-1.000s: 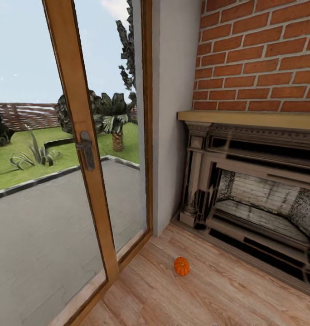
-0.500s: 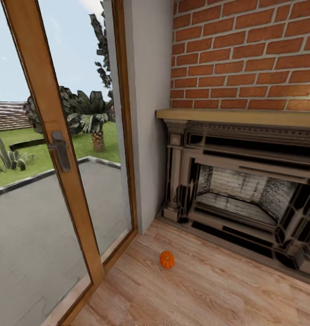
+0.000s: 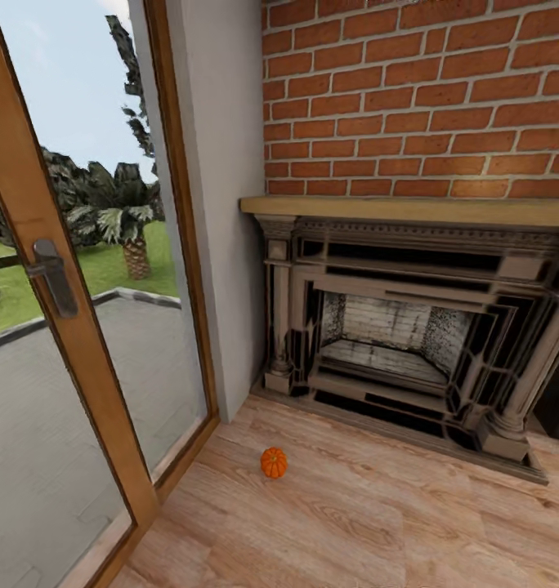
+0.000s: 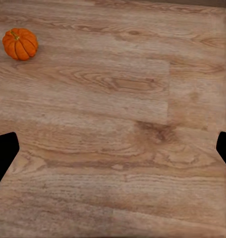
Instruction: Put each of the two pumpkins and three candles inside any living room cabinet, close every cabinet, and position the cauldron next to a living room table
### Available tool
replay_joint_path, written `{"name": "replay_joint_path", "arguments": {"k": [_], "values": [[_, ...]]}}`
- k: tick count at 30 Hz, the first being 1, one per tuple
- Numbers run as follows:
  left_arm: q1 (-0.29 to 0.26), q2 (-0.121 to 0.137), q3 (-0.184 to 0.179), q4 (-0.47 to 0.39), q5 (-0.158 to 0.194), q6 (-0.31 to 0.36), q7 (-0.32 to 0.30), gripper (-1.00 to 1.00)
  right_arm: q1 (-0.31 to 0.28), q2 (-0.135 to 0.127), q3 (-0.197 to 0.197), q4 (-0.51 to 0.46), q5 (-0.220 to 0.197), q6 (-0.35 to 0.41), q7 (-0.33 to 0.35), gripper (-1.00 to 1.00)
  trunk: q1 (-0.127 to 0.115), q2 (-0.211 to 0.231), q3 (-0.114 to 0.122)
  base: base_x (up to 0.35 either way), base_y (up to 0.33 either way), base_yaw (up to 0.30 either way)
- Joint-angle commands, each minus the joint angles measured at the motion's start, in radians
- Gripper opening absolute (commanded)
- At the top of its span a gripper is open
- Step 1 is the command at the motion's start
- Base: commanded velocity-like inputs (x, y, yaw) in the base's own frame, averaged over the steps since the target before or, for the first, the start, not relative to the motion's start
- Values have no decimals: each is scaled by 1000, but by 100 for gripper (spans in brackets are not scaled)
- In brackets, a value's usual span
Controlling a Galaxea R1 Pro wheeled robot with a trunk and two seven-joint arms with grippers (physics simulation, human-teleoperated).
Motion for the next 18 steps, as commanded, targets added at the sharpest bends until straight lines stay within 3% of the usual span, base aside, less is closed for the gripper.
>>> {"name": "replay_joint_path", "arguments": {"k": [1, 11, 18], "values": [[0, -1, 2, -1, 1, -1, -1, 100, -1, 1, 1, 2, -6, -4, 1, 100, 0, -1, -1, 0, 0, -298], [0, -1, 2, -1, 1, -1, -1, 100, -1, 1, 1, 3, -6, -4, 1, 100, 0, -1, -1, -3, -2, -298], [0, -1, 2, -1, 1, -1, 1, 100, -1, 1, 1, 3, -6, -5, 1, 100, 0, -1, -1, -173, -169, -298]]}}
